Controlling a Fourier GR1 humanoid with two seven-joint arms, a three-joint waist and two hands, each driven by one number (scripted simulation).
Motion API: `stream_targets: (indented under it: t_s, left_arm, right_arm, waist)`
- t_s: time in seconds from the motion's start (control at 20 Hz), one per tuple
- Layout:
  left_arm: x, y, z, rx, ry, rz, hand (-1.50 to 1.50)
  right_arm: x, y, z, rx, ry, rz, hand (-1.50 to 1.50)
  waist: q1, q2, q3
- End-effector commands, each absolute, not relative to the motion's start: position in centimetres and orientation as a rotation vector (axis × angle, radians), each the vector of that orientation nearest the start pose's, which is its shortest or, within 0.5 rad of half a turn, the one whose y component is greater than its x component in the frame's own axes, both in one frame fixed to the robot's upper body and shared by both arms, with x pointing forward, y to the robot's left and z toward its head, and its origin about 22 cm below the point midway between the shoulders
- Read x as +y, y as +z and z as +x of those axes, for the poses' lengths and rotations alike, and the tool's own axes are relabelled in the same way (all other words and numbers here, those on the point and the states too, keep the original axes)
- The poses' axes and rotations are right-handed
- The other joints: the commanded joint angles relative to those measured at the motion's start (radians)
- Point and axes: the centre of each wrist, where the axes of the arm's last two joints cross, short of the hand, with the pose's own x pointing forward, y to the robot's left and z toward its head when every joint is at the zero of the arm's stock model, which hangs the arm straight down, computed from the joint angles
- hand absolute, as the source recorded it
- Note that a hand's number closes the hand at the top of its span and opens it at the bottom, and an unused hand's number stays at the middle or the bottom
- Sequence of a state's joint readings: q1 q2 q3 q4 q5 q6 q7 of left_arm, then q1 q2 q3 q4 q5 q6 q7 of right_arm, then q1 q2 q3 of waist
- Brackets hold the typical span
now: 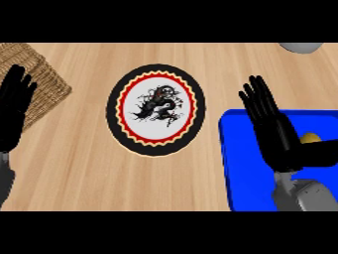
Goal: Pick the lemon from the tray and place it in the plate
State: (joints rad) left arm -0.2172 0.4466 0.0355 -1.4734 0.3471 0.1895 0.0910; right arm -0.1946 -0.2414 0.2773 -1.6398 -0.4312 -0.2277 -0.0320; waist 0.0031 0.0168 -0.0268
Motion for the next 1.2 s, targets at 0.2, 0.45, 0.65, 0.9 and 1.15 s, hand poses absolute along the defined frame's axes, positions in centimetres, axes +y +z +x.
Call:
stream_targets:
  t_s: [0.2, 0.45, 0.65, 0.9, 1.15]
  left_arm:
    - [35.9, 4.7, 25.6, -1.528, -0.143, 0.471, 0.00]
    - [35.3, 2.5, 24.0, -1.477, -0.234, 0.484, 0.00]
    - [34.5, 0.3, 22.4, -1.496, -0.266, 0.453, 0.00]
    - [34.2, -0.8, 22.1, -1.506, -0.279, 0.480, 0.00]
    - [34.3, 0.7, 21.7, -1.509, -0.286, 0.482, 0.00]
  right_arm:
    - [-28.4, 9.0, 27.2, -1.888, -0.759, -0.109, -1.50]
    - [-35.3, 6.6, 25.2, -1.772, -0.928, -0.945, -1.50]
    - [-30.4, 5.9, 24.8, -1.764, -1.160, -1.108, -1.50]
    - [-25.5, 6.0, 19.9, -1.779, -1.100, -1.066, -1.50]
    - [-27.7, 4.2, 15.9, -1.572, -0.792, -1.010, -1.50]
  waist:
    - [-0.051, -0.030, 0.032]
    - [-0.058, -0.019, 0.023]
    - [-0.015, -0.021, 0.025]
    - [-0.012, -0.019, 0.026]
    - [-0.005, -0.017, 0.023]
